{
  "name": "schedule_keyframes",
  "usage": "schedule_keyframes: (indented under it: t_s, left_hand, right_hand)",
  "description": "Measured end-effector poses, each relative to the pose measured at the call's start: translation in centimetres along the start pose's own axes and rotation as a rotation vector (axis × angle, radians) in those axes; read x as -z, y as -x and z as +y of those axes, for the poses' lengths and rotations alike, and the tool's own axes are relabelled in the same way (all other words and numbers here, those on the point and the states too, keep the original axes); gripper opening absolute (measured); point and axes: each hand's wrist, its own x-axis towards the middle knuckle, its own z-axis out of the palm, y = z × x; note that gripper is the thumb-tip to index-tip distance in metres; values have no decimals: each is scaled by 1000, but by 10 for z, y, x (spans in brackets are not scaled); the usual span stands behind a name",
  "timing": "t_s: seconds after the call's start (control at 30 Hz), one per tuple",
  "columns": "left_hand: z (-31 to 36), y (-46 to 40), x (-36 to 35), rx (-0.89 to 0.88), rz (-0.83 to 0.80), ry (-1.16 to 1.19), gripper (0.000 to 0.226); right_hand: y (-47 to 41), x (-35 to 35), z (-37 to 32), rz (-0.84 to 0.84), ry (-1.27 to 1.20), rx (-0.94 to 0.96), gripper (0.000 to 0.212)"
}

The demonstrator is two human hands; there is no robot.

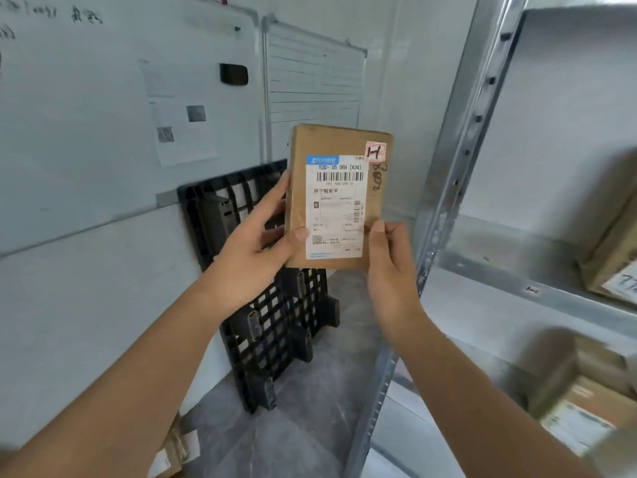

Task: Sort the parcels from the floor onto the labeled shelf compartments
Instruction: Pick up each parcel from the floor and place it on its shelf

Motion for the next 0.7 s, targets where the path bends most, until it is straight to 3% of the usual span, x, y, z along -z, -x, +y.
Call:
schedule_keyframes:
  t_s: [0.27,0.43,0.57,0.7]
  left_hand:
    - [11,-23,-40,-47,-51,171,57]
    - [11,-48,-52,-61,-225,164,64]
    - [7,-72,-63,-55,-391,79,74]
    - [7,-88,-84,-100,-491,33,70]
  right_hand:
    - [0,68,-17,119,78,162,20]
    - [10,85,-21,264,66,189,34]
    - [15,100,-16,397,205,185,38]
    - [20,114,-14,485,392,146,41]
